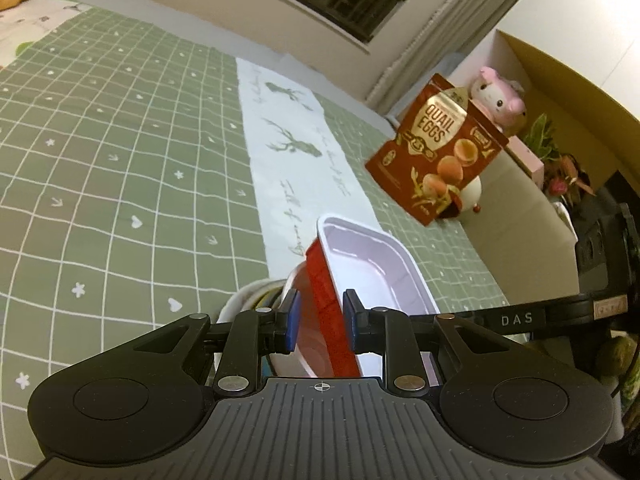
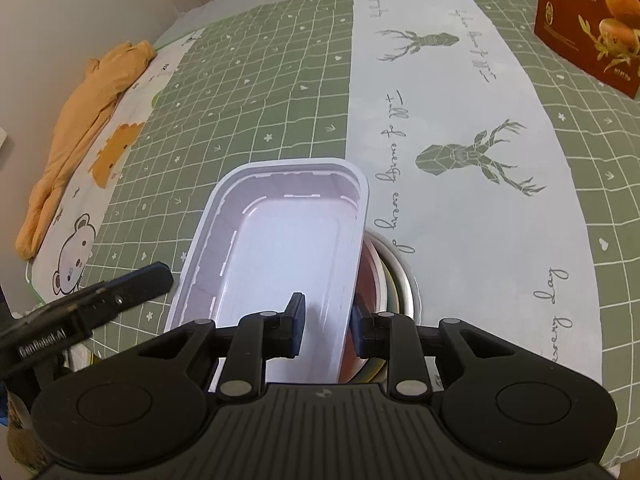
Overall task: Organize plates and bowls
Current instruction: 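Lower the tray onto the white plastic bowl with both grippers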
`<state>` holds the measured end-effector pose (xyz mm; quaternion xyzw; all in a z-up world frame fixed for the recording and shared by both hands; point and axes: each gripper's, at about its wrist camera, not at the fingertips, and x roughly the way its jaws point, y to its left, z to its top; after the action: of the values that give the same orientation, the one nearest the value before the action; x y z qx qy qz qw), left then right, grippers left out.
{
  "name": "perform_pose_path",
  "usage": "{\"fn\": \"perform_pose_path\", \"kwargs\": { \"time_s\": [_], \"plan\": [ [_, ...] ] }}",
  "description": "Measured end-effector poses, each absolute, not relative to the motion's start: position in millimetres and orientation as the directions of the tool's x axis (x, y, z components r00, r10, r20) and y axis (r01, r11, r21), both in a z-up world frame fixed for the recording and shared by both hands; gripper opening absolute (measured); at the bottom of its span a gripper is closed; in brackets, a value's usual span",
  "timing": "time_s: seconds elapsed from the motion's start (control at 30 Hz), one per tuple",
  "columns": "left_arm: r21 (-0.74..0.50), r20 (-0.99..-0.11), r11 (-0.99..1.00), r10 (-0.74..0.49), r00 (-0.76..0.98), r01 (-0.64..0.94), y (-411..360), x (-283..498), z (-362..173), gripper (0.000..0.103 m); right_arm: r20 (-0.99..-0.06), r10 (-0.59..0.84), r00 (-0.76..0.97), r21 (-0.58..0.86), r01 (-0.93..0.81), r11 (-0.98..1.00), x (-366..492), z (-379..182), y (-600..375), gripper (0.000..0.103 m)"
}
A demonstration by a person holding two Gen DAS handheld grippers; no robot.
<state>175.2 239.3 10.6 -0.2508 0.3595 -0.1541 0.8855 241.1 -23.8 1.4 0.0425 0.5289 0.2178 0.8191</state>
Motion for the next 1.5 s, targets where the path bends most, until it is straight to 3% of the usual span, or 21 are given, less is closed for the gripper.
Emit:
{"fn": "perform_pose_path", "kwargs": {
  "time_s": [0.3,0.57,0.67,0.83,0.97,1.03,1.27,1.5],
  "plan": [
    [-0.508,-0.579,0.856,-0.421,0.698,0.095,220,160,19,0.025,-0.827,0.413,0.381,0.283,-0.353,0.892,226,-5,-24,0.025],
    [-0.517,-0.578,0.855,-0.306,0.756,-0.049,228,132,23,0.025,-0.754,0.448,0.481,0.255,-0.414,0.874,204,5,-30,0.025],
    [-0.476,-0.558,0.876,-0.233,0.797,-0.076,221,113,31,0.025,-0.695,0.476,0.538,0.273,-0.415,0.868,189,6,-41,0.031],
    [-0.411,-0.521,0.909,-0.166,0.837,-0.075,196,90,41,0.025,-0.555,0.446,0.702,0.199,-0.409,0.891,154,13,-61,0.032],
    [-0.386,-0.558,0.922,-0.197,0.806,-0.042,173,76,38,0.025,-0.463,0.464,0.755,0.161,-0.444,0.882,123,19,-70,0.045],
    [-0.406,-0.581,0.912,-0.211,0.786,-0.056,172,77,33,0.025,-0.476,0.508,0.718,0.162,-0.496,0.853,117,17,-70,0.05],
    [-0.509,-0.557,0.849,-0.197,0.807,-0.144,193,82,18,0.024,-0.522,0.524,0.673,0.207,-0.496,0.843,134,-2,-68,0.05],
    [-0.526,-0.566,0.838,-0.22,0.794,-0.143,194,100,15,0.024,-0.522,0.532,0.666,0.179,-0.525,0.832,130,-10,-60,0.05]
  ]
}}
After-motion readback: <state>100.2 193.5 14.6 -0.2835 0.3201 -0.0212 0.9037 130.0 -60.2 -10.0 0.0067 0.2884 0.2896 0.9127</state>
